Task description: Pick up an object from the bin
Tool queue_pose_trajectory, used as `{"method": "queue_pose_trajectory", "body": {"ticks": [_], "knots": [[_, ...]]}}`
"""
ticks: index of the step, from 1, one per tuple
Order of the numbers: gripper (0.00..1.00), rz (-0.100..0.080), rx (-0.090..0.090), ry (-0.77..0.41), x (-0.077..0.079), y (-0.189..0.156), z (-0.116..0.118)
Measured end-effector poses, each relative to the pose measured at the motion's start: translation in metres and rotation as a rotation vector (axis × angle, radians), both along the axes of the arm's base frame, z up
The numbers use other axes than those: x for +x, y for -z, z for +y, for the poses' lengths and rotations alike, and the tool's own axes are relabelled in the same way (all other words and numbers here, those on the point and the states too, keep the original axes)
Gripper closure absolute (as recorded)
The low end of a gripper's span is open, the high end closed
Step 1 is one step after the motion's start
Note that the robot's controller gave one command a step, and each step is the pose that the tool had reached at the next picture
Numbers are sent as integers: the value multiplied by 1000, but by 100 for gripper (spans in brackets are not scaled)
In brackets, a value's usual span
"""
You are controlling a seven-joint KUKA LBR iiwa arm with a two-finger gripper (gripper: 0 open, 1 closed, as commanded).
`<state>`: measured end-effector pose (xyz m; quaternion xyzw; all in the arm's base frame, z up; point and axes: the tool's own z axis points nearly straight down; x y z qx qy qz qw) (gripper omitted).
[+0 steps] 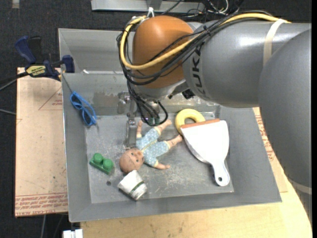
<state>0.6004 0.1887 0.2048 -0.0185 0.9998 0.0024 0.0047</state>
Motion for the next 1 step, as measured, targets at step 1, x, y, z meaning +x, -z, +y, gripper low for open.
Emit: {"method": "queue_pose_trajectory", "body": {"ticks": [1], "knots": [[0,6,-3,-31,-22,64,-8]]}}
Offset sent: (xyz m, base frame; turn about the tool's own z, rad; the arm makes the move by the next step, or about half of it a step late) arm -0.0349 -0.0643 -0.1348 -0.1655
